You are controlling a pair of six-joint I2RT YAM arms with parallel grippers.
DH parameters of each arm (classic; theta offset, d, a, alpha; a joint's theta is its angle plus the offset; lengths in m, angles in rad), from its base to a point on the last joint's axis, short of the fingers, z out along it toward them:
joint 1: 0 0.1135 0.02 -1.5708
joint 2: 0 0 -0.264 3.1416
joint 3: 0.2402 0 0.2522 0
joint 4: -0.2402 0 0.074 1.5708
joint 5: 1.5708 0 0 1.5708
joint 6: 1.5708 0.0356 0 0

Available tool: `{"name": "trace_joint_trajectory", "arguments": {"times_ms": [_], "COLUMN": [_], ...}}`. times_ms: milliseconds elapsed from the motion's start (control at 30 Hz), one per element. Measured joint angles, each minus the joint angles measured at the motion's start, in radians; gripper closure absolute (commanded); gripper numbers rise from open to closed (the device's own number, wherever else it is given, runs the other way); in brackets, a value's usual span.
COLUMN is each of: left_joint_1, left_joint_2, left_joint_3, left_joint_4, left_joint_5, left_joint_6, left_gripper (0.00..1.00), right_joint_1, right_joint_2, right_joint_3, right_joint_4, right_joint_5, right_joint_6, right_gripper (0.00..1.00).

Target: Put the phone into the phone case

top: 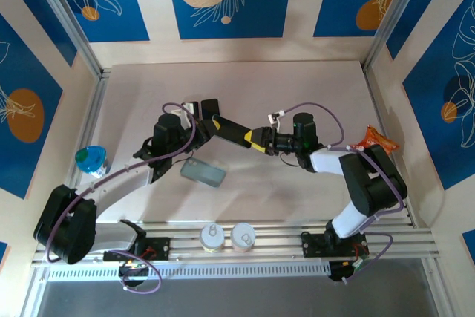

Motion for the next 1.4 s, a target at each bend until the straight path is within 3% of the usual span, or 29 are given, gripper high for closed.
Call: {"name": "trace_joint_trajectory", "arguments": {"times_ms": [333, 633, 800, 1133, 1400], "left_joint_1": [0.0, 0.001, 0.003, 0.002, 0.0], "left_joint_2": [0.0, -0.01, -0.047, -0.119, -0.133], "left_joint_3": [-0.002, -0.01, -0.011, -0.028, -0.045], "left_joint_4": [0.0, -0.014, -0.062, -0.133, -0.242], "left_joint_5": [-0.008, -0.031, -0.051, -0.098, -0.137], "left_joint_6": [-0.007, -0.005, 0.006, 0.062, 0.125], "left_gripper": [1.0, 1.0, 0.91, 0.75, 0.56], "right_joint_1": [0.035, 0.04, 0.044, 0.085, 0.122], "right_joint_2": [0.107, 0.13, 0.061, -0.087, -0.159], "right_joint_3": [0.0, 0.001, 0.001, 0.074, 0.08], "right_joint_4": [0.259, 0.332, 0.264, -0.047, -0.192], "right_joint_5": [-0.023, -0.018, -0.012, 0.043, 0.066], "right_joint_6": [0.125, 0.195, 0.177, 0.035, -0.056], "right_gripper": [0.55, 0.84, 1.0, 1.0, 1.0]}}
